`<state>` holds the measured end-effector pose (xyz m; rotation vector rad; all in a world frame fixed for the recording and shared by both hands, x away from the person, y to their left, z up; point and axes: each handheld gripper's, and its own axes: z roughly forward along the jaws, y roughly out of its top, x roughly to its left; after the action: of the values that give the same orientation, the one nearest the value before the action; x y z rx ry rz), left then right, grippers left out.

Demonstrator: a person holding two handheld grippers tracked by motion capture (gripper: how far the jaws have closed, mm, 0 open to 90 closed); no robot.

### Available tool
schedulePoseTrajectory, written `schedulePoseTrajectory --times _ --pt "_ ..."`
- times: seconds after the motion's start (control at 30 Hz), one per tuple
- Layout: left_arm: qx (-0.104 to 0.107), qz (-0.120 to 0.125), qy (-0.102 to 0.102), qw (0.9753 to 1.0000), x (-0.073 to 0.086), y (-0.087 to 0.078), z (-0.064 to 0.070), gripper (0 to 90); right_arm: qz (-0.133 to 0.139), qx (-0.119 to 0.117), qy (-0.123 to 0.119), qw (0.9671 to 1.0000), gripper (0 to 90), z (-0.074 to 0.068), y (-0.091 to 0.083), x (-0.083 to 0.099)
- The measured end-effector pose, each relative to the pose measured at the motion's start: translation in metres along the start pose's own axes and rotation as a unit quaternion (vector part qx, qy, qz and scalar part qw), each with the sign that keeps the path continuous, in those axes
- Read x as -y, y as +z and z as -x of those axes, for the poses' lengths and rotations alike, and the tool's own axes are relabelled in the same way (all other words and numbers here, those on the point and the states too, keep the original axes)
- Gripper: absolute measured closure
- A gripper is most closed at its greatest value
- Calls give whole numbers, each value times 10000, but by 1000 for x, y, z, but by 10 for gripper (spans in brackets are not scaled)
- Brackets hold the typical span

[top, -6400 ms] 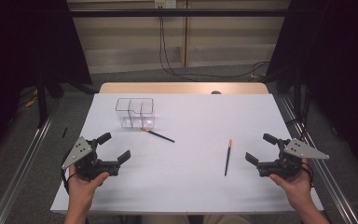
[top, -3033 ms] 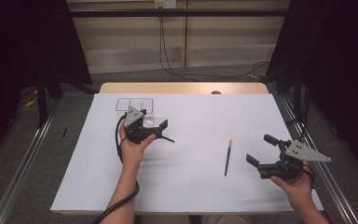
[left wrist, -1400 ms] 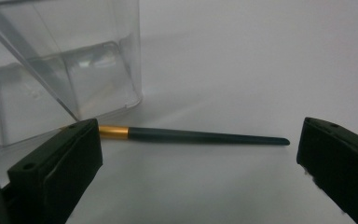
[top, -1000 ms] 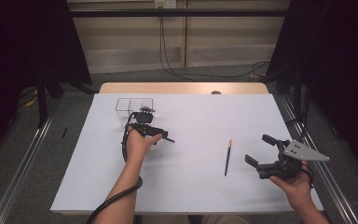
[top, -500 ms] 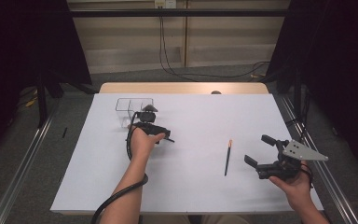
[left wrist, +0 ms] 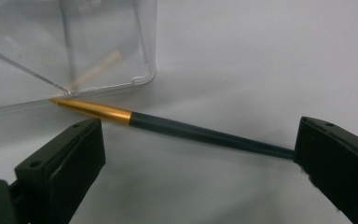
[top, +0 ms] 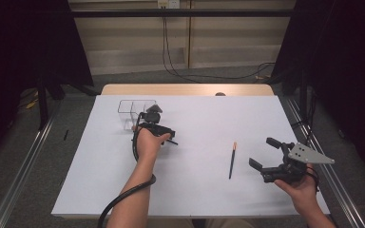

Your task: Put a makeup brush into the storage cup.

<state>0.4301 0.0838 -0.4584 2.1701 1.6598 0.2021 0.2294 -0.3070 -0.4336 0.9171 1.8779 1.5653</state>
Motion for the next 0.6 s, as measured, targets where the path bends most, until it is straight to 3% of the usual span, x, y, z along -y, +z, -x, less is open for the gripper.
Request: schedulePoseTrajectory --times 0.2,0.6 --pt "-142 -117 -105 9998 -3 3 2 23 21 21 24 10000 0 0 -1 0" --pt "-138 -377 -359 9985 -10 7 1 24 11 11 18 10000 0 1 -2 0"
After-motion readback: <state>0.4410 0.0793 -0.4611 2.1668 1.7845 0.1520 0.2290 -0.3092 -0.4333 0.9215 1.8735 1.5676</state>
